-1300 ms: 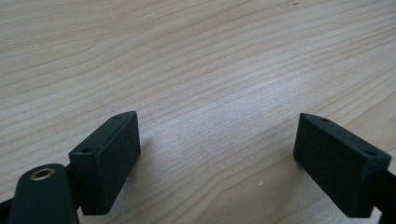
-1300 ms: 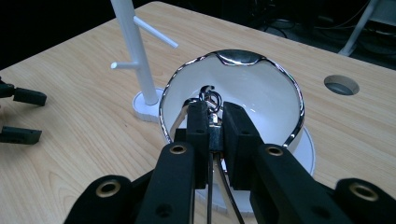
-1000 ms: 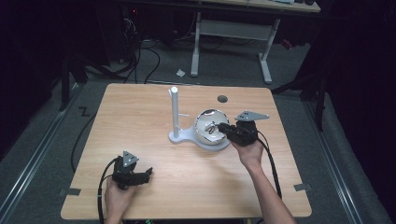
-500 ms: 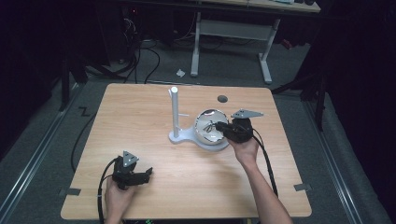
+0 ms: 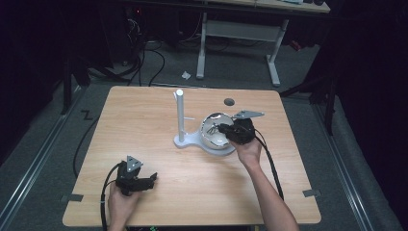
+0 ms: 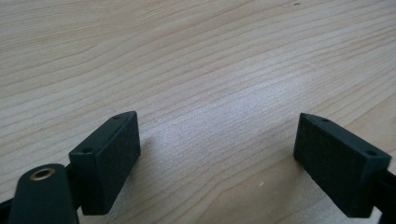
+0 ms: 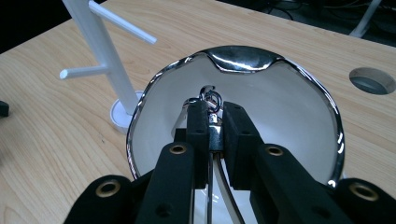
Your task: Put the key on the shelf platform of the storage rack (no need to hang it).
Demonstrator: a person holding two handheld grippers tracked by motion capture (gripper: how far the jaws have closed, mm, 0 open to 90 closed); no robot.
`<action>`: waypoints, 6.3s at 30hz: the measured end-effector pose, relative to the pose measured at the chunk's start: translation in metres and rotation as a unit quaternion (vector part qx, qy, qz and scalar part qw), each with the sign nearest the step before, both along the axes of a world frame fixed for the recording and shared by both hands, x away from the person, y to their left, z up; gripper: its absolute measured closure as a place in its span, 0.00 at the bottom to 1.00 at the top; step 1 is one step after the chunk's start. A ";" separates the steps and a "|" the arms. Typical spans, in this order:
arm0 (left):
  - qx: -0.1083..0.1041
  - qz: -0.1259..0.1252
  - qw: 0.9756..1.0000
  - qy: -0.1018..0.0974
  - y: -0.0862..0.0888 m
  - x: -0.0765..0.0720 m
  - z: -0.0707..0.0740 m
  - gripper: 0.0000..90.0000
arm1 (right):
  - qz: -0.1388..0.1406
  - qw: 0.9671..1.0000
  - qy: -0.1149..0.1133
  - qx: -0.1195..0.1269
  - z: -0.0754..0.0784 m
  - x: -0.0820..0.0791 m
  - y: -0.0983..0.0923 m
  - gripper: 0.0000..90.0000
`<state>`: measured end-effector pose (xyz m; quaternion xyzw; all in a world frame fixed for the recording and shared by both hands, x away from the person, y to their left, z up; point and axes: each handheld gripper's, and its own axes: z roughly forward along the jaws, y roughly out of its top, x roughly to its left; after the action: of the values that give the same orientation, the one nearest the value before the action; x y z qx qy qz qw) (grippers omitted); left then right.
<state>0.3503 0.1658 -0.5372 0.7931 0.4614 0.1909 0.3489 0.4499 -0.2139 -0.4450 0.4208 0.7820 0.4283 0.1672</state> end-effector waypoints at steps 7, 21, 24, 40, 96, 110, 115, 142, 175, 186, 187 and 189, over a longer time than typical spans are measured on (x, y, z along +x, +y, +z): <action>0.000 0.000 1.000 0.000 0.000 0.000 0.000 0.17 | 0.000 1.000 0.002 -0.002 -0.004 0.007 0.005 0.91; 0.000 0.000 1.000 0.000 0.000 0.000 0.000 0.17 | -0.009 1.000 0.002 -0.019 -0.011 0.021 0.012 0.91; 0.000 0.000 1.000 0.000 0.000 0.000 0.000 0.17 | -0.014 1.000 0.001 -0.021 -0.012 0.023 0.011 0.91; 0.000 0.000 1.000 0.000 0.000 0.000 0.000 0.17 | -0.034 0.999 -0.003 -0.034 -0.017 0.029 0.009 0.87; 0.001 -0.001 1.000 0.000 0.000 0.000 0.000 0.17 | -0.076 0.997 -0.008 0.016 0.007 -0.035 -0.069 0.69; 0.001 -0.001 1.000 0.000 0.000 0.000 0.000 0.17 | -0.093 0.993 -0.013 0.070 0.003 -0.066 -0.098 0.68; 0.001 -0.001 1.000 0.000 0.000 0.000 0.000 0.17 | -0.100 0.992 -0.009 0.078 -0.001 -0.075 -0.105 0.68; 0.001 0.000 1.000 0.000 0.000 0.000 0.000 0.17 | -0.080 0.995 -0.005 0.055 -0.023 -0.115 -0.101 0.65; 0.001 0.000 1.000 0.000 0.000 0.000 0.000 0.17 | -0.034 0.998 0.007 0.049 -0.044 -0.124 -0.059 0.64; 0.001 0.000 1.000 0.000 0.000 0.000 0.000 0.17 | -0.026 0.999 0.016 0.043 -0.051 -0.123 -0.051 0.64; 0.001 0.000 1.000 0.000 0.000 0.000 0.000 0.17 | -0.025 0.999 0.017 0.042 -0.052 -0.123 -0.050 0.64; 0.001 0.000 1.000 0.000 0.000 0.000 0.000 0.17 | -0.027 0.999 0.020 0.041 -0.053 -0.123 -0.049 0.64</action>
<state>0.3499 0.1655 -0.5371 0.7932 0.4613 0.1917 0.3482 0.3265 -0.2631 -0.4981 0.4567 0.7557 0.4463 0.1455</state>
